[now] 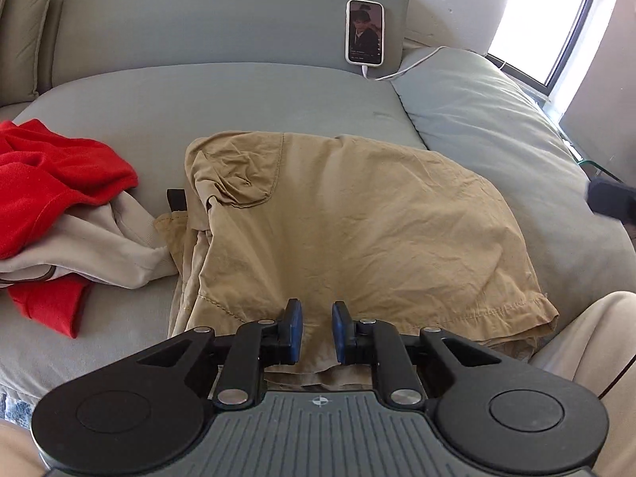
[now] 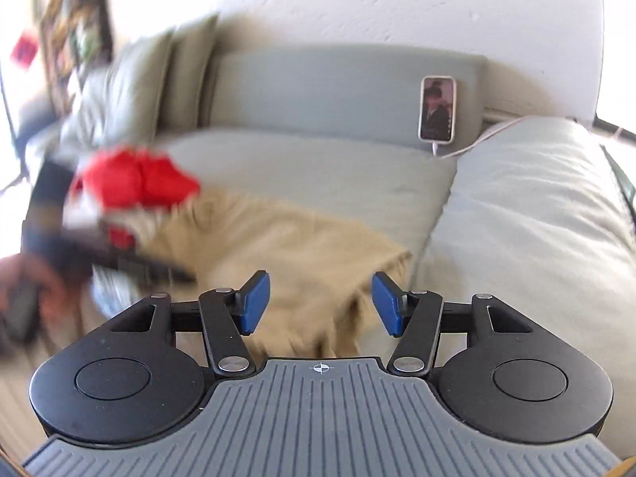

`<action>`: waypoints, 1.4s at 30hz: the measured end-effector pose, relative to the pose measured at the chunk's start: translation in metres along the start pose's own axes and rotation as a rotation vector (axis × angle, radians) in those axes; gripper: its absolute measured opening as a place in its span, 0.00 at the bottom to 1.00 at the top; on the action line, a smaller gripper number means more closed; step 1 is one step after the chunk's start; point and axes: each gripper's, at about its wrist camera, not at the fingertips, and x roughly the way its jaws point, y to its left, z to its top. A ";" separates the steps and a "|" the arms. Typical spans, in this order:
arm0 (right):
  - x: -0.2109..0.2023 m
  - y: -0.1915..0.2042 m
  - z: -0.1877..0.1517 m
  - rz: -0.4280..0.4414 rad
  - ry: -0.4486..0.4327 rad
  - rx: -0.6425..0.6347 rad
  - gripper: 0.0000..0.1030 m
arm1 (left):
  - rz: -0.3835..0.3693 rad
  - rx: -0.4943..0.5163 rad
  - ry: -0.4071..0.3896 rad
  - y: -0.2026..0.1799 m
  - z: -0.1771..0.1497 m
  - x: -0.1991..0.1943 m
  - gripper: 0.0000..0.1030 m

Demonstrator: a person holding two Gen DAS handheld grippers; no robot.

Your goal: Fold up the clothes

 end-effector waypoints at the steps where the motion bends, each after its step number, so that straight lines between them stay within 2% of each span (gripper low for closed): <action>1: 0.010 0.004 0.007 -0.001 0.000 0.024 0.57 | 0.005 0.000 -0.001 -0.001 -0.001 -0.001 0.14; 3: 0.037 0.017 0.020 -0.014 0.015 0.054 0.56 | 0.008 -0.010 0.001 -0.002 0.001 0.000 0.14; 5: 0.069 0.029 0.027 -0.037 0.058 0.054 0.54 | 0.007 -0.021 0.001 -0.001 0.001 0.000 0.14; 7: 0.105 0.031 0.030 -0.061 0.124 0.106 0.52 | 0.008 -0.022 -0.001 -0.001 0.000 0.000 0.14; 9: 0.136 0.031 0.022 -0.080 0.186 0.143 0.51 | 0.009 -0.017 0.000 -0.002 -0.001 0.001 0.14; 11: 0.153 0.035 0.006 -0.109 0.274 0.095 0.51 | 0.008 -0.022 0.005 0.000 -0.003 0.002 0.16; 13: 0.143 0.044 -0.014 -0.127 0.274 -0.015 0.51 | 0.004 -0.031 0.008 0.002 -0.003 0.000 0.18; 16: 0.111 0.047 -0.035 -0.132 0.296 -0.046 0.51 | -0.050 -0.117 0.028 0.010 0.002 -0.009 0.16; 18: 0.097 0.045 -0.046 -0.120 0.301 -0.050 0.51 | -0.146 -0.185 -0.029 0.017 0.012 -0.022 0.14; 19: 0.091 0.045 -0.051 -0.113 0.298 -0.050 0.52 | -0.160 -0.202 -0.075 0.020 0.020 -0.029 0.16; 20: 0.090 0.043 -0.054 -0.110 0.288 -0.044 0.53 | -0.144 -0.211 -0.126 0.022 0.029 -0.035 0.23; 21: 0.091 0.041 -0.055 -0.110 0.283 -0.032 0.53 | -0.094 -0.216 -0.160 0.026 0.039 -0.037 0.34; 23: 0.094 0.040 -0.054 -0.117 0.285 -0.009 0.56 | 0.008 -0.241 -0.196 0.037 0.059 -0.033 0.37; 25: 0.095 0.043 -0.053 -0.127 0.287 -0.015 0.57 | 0.086 -0.297 -0.186 0.058 0.078 -0.018 0.34; 27: 0.095 0.044 -0.054 -0.131 0.285 -0.019 0.57 | 0.099 -0.350 -0.144 0.082 0.094 0.004 0.33; 29: 0.094 0.042 -0.053 -0.124 0.282 -0.010 0.57 | 0.066 -0.365 -0.079 0.093 0.106 0.025 0.33; 30: 0.093 0.042 -0.054 -0.122 0.280 -0.008 0.57 | 0.021 -0.378 -0.035 0.099 0.111 0.038 0.33; 32: 0.092 0.042 -0.054 -0.122 0.277 -0.007 0.57 | -0.059 -0.471 0.018 0.111 0.112 0.057 0.32; 33: 0.092 0.042 -0.054 -0.124 0.276 -0.009 0.57 | -0.098 -0.518 0.044 0.117 0.112 0.067 0.27; 34: 0.092 0.043 -0.054 -0.125 0.275 -0.011 0.57 | -0.104 -0.573 0.040 0.125 0.111 0.070 0.15; 35: 0.093 0.042 -0.054 -0.124 0.276 -0.009 0.57 | -0.108 -0.623 0.025 0.131 0.107 0.070 0.08; 36: 0.092 0.041 -0.054 -0.124 0.275 -0.005 0.57 | -0.108 -0.665 -0.011 0.133 0.099 0.066 0.05; 37: 0.092 0.041 -0.054 -0.123 0.273 -0.001 0.58 | -0.076 -0.657 -0.044 0.130 0.093 0.060 0.05; 40: 0.093 0.039 -0.054 -0.131 0.275 0.008 0.59 | 0.040 -0.507 -0.144 0.109 0.080 0.047 0.06; 41: 0.094 0.039 -0.055 -0.134 0.277 0.013 0.60 | 0.079 -0.501 -0.162 0.107 0.076 0.043 0.05; 42: 0.095 0.037 -0.054 -0.134 0.282 0.026 0.61 | 0.149 -0.514 -0.173 0.109 0.074 0.040 0.01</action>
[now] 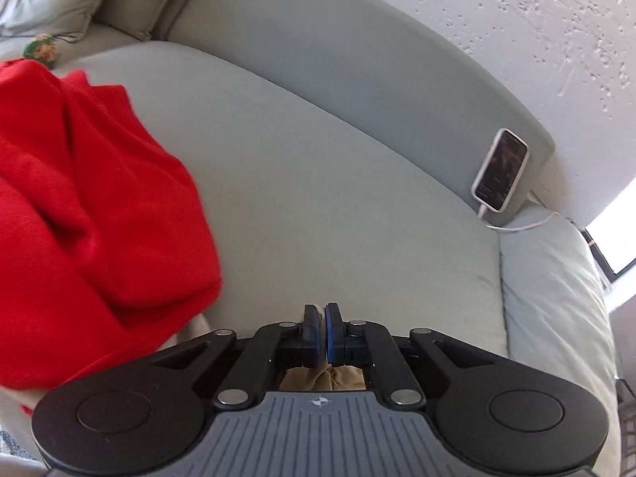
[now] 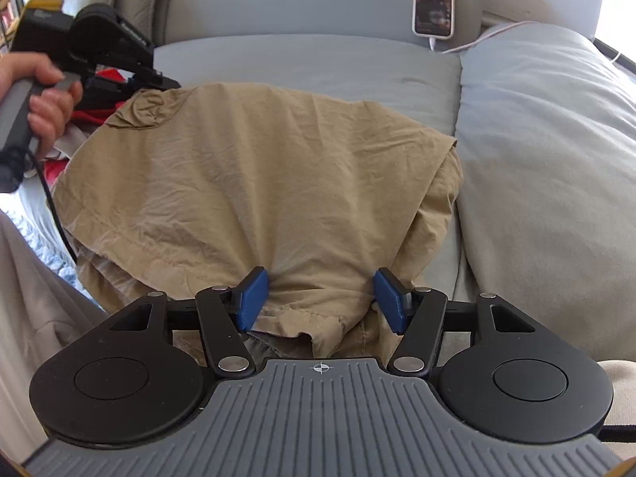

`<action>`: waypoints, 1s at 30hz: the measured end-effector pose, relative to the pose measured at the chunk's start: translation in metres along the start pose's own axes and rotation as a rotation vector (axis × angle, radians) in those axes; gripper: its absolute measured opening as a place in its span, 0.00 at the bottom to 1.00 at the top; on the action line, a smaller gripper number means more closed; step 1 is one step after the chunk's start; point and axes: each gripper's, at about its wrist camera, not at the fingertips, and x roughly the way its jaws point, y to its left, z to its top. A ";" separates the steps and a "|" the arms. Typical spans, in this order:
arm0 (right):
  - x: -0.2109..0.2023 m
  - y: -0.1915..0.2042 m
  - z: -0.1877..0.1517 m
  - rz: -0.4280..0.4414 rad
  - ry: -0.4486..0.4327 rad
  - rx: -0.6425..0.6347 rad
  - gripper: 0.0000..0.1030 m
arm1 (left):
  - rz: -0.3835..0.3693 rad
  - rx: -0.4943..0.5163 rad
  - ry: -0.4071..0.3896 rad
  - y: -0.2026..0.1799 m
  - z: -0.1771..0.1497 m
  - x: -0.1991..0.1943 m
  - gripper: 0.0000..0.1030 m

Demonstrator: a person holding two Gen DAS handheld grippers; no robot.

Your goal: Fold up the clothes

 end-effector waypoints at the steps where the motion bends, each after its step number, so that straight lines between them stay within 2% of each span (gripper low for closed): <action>1: 0.001 -0.002 0.000 0.004 0.004 0.012 0.61 | 0.101 0.003 -0.025 0.003 0.000 -0.005 0.00; 2: 0.000 -0.002 0.000 0.007 0.007 0.019 0.61 | 0.161 0.001 -0.046 0.010 0.003 -0.010 0.00; 3: 0.000 -0.003 0.000 0.006 0.008 0.020 0.61 | 0.174 -0.022 -0.057 0.016 0.004 -0.016 0.00; 5: 0.001 -0.003 0.000 0.004 0.005 0.021 0.61 | 0.117 -0.011 -0.094 0.017 0.004 -0.039 0.00; 7: 0.000 -0.003 -0.001 0.002 0.004 0.022 0.61 | 0.029 0.114 -0.139 0.001 0.003 -0.057 0.01; 8: 0.000 -0.002 -0.001 0.002 0.004 0.024 0.61 | -0.030 0.183 -0.146 -0.011 0.002 -0.061 0.06; 10: 0.000 -0.002 -0.001 0.002 0.006 0.027 0.62 | -0.140 0.288 -0.142 -0.032 -0.007 -0.065 0.10; 12: -0.001 -0.001 0.000 0.001 0.010 0.027 0.62 | -0.207 0.401 -0.105 -0.049 -0.020 -0.060 0.16; 13: -0.001 0.000 0.000 0.000 0.011 0.026 0.62 | -0.193 0.456 -0.069 -0.054 -0.027 -0.052 0.15; 14: -0.001 0.000 0.001 -0.001 0.010 0.025 0.62 | -0.140 0.494 -0.023 -0.052 -0.034 -0.043 0.15; 15: -0.001 0.000 0.001 -0.001 0.009 0.026 0.62 | -0.087 0.532 0.024 -0.049 -0.041 -0.034 0.09; 16: 0.001 -0.002 0.003 -0.001 0.009 0.025 0.62 | -0.036 0.568 0.070 -0.047 -0.048 -0.025 0.10; 20: 0.002 -0.003 0.004 0.001 0.009 0.020 0.62 | -0.053 0.466 0.135 -0.018 -0.062 -0.043 0.08; 26: -0.005 -0.007 0.011 0.009 0.037 0.053 0.62 | -0.036 0.565 0.129 -0.017 -0.096 -0.069 0.08; 28: -0.015 -0.011 0.018 0.017 0.057 0.093 0.59 | -0.048 0.537 0.126 -0.011 -0.094 -0.066 0.08; 30: -0.037 -0.016 0.024 0.029 0.004 0.147 0.59 | -0.069 0.495 0.133 -0.007 -0.090 -0.064 0.08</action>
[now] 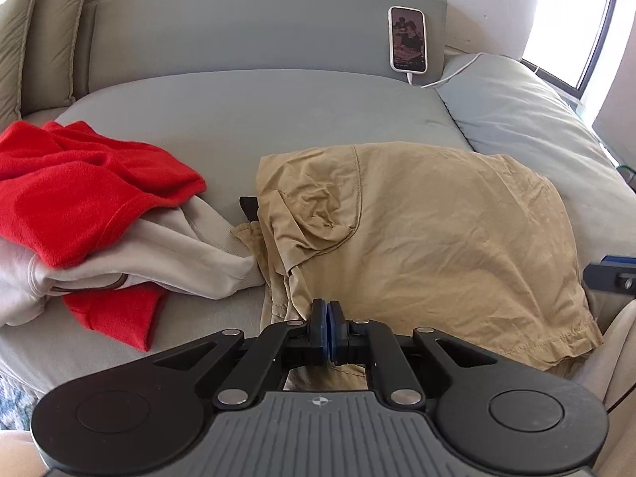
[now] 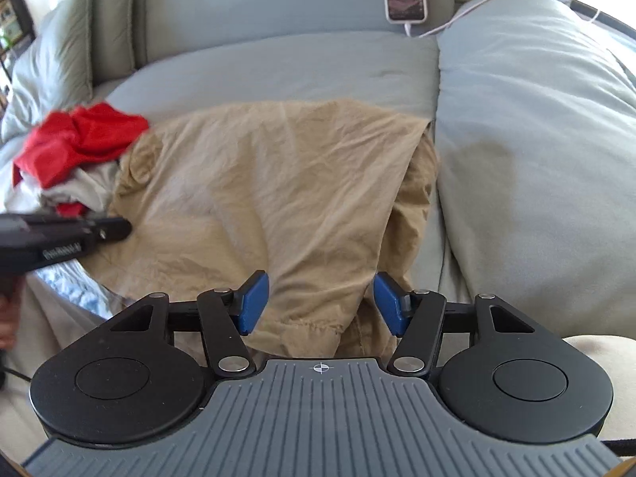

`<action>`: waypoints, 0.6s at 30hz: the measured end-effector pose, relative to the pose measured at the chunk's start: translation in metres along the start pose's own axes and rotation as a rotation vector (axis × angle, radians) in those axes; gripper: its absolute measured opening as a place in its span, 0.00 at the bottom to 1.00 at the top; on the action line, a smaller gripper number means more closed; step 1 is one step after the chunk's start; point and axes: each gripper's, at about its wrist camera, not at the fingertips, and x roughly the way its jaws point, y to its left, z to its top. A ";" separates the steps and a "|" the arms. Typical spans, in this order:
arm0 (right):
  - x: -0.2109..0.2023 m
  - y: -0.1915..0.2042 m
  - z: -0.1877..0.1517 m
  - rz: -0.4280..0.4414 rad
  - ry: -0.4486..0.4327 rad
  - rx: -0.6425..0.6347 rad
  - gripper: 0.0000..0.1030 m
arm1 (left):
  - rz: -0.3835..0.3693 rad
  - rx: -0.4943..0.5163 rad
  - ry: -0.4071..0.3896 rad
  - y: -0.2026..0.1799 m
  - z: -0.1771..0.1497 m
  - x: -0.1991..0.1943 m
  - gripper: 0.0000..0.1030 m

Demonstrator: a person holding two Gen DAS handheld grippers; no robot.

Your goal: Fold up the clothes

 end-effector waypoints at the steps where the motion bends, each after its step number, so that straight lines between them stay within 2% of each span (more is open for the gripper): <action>1: -0.009 0.000 0.004 -0.011 -0.044 0.009 0.58 | -0.010 -0.016 0.001 0.000 0.003 0.004 0.08; 2: -0.017 0.000 0.008 -0.022 -0.090 0.016 0.55 | -0.015 -0.027 0.003 0.001 0.003 0.004 0.08; 4: -0.022 0.006 0.020 -0.032 -0.178 -0.005 0.23 | -0.020 -0.038 0.004 0.002 0.004 0.005 0.08; 5: -0.017 0.011 0.028 -0.027 -0.191 -0.013 0.21 | -0.018 -0.036 0.004 0.001 0.005 0.005 0.08; 9: 0.033 0.039 0.052 0.000 -0.207 -0.024 0.23 | -0.005 -0.030 -0.001 -0.001 0.005 0.004 0.08; 12: 0.074 0.059 0.061 -0.041 -0.237 -0.085 0.37 | -0.001 -0.027 -0.002 -0.001 0.005 0.002 0.08; 14: 0.088 0.060 0.061 -0.053 -0.259 -0.102 0.37 | 0.000 -0.021 -0.002 -0.001 0.005 0.002 0.08; 15: 0.093 0.058 0.061 -0.056 -0.262 -0.109 0.33 | -0.001 -0.019 -0.002 -0.001 0.005 0.002 0.09; 16: 0.095 0.052 0.059 -0.071 -0.250 -0.107 0.22 | -0.004 -0.020 -0.003 0.000 0.005 0.002 0.09; 17: 0.095 0.043 0.056 -0.093 -0.242 -0.092 0.16 | -0.007 -0.023 -0.002 0.001 0.005 0.002 0.08; 18: 0.091 0.028 0.052 -0.148 -0.245 -0.060 0.21 | -0.014 -0.030 -0.003 0.003 0.004 0.002 0.08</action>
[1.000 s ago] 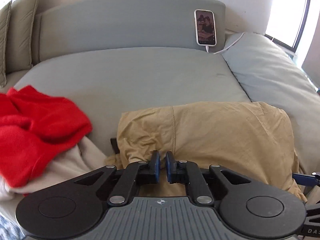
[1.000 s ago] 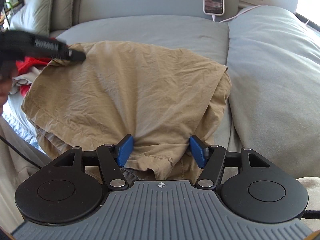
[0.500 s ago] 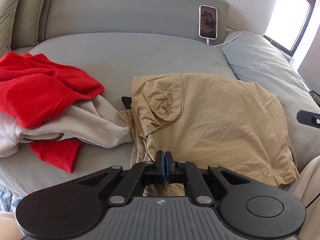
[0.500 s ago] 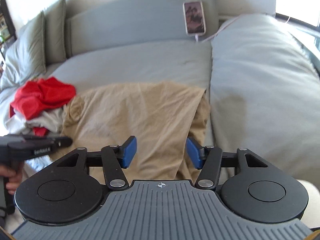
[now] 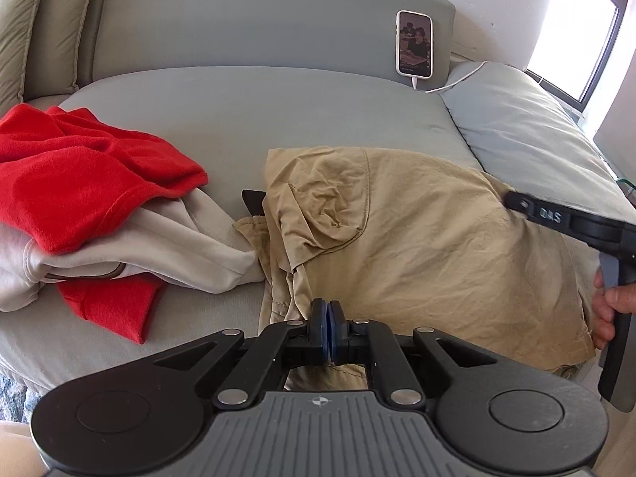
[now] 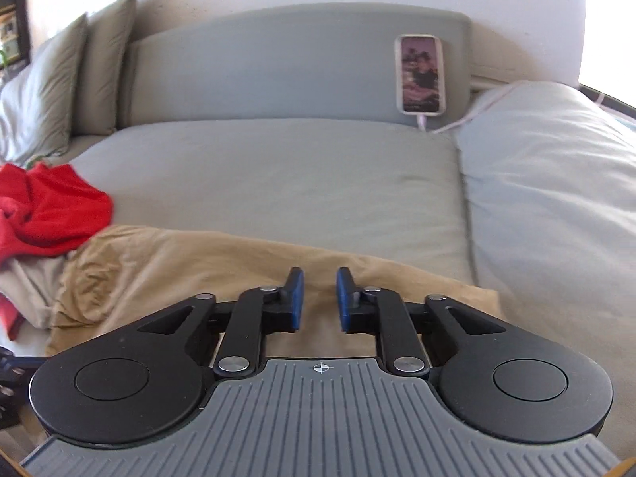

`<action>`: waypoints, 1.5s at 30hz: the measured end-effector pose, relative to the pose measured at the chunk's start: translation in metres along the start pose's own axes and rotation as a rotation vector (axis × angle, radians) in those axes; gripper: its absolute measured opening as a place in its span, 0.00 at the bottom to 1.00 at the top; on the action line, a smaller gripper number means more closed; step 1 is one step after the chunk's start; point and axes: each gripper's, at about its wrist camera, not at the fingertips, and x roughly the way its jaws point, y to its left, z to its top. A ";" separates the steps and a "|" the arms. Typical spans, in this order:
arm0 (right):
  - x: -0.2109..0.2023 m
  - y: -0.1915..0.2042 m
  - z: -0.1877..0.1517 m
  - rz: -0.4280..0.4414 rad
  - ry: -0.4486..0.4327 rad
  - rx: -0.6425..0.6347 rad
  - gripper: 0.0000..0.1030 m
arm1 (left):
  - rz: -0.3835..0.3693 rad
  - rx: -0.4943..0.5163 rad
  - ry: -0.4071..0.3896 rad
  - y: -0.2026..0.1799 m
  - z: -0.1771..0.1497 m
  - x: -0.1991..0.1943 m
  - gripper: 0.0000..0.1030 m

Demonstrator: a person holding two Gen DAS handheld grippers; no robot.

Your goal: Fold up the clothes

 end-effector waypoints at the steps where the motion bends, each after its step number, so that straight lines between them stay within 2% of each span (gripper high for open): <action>1: -0.001 -0.019 -0.007 -0.070 0.015 0.035 0.22 | -0.006 -0.007 -0.002 0.001 -0.001 0.000 0.08; 3: -0.001 -0.060 -0.022 -0.169 0.074 0.109 0.25 | -0.011 -0.023 -0.006 0.003 -0.002 0.000 0.08; 4: -0.003 -0.079 -0.027 -0.190 0.111 0.159 0.21 | -0.012 -0.025 -0.008 0.003 -0.003 0.000 0.08; 5: -0.007 -0.094 -0.029 -0.205 0.142 0.219 0.12 | -0.012 -0.027 -0.010 0.003 -0.003 0.000 0.08; 6: -0.017 -0.103 -0.028 -0.186 0.122 0.276 0.09 | -0.011 -0.028 -0.008 0.002 -0.003 0.000 0.09; 7: -0.028 -0.105 -0.024 -0.189 0.089 0.300 0.14 | -0.010 -0.029 -0.007 0.002 -0.002 0.000 0.09; 8: -0.041 -0.101 -0.019 -0.201 0.046 0.296 0.14 | -0.009 -0.029 -0.005 0.001 -0.002 -0.001 0.09; 9: -0.050 -0.094 -0.014 -0.179 0.007 0.275 0.20 | -0.010 -0.029 -0.005 0.001 -0.002 0.000 0.09; 10: -0.060 -0.086 -0.009 -0.156 -0.029 0.254 0.32 | -0.010 -0.030 -0.005 0.001 -0.002 0.000 0.09; 12: -0.069 -0.063 0.000 -0.071 -0.047 0.215 0.48 | -0.009 -0.030 -0.007 0.001 -0.002 0.000 0.09; 16: -0.060 -0.009 0.001 0.145 0.004 0.098 0.50 | 0.001 -0.016 -0.003 -0.001 -0.002 0.000 0.09; 20: -0.039 0.039 -0.026 0.175 0.121 -0.161 0.51 | 0.004 -0.006 0.010 -0.003 0.000 0.001 0.09; 22: -0.046 0.036 -0.040 0.165 0.125 -0.230 0.50 | -0.001 -0.012 0.008 -0.002 -0.001 0.001 0.09; 25: -0.065 0.010 -0.052 0.151 0.201 -0.242 0.49 | -0.010 -0.018 0.005 -0.001 -0.002 0.001 0.09; 27: -0.078 -0.015 -0.064 0.122 0.243 -0.208 0.49 | -0.010 -0.021 0.004 -0.001 -0.003 0.001 0.09; 30: -0.088 -0.050 -0.062 0.117 0.316 -0.008 0.50 | -0.007 -0.021 0.003 -0.002 -0.003 0.000 0.09; 32: -0.100 -0.067 -0.059 0.123 0.262 0.118 0.52 | -0.004 -0.018 0.004 -0.003 -0.002 0.000 0.09; 33: -0.102 -0.073 -0.058 0.125 0.234 0.165 0.62 | -0.002 -0.016 0.005 -0.003 -0.002 0.000 0.09; 34: -0.104 -0.079 -0.057 0.128 0.207 0.213 0.79 | 0.001 -0.015 0.005 -0.004 -0.002 0.000 0.09; 35: -0.102 -0.085 -0.055 0.140 0.193 0.272 0.85 | 0.002 -0.014 0.006 -0.004 -0.002 0.000 0.09; 39: -0.079 -0.102 -0.057 0.190 0.162 0.463 0.87 | 0.005 -0.013 0.006 -0.005 -0.002 0.000 0.09; 43: -0.052 -0.094 -0.062 0.181 0.145 0.446 0.86 | 0.007 -0.009 0.010 -0.006 -0.001 0.000 0.09; 44: -0.043 -0.088 -0.066 0.179 0.171 0.403 0.86 | 0.008 -0.008 0.011 -0.006 -0.001 -0.001 0.09; 45: -0.043 -0.080 -0.069 0.157 0.147 0.336 0.84 | 0.008 -0.006 0.011 -0.006 -0.001 0.000 0.09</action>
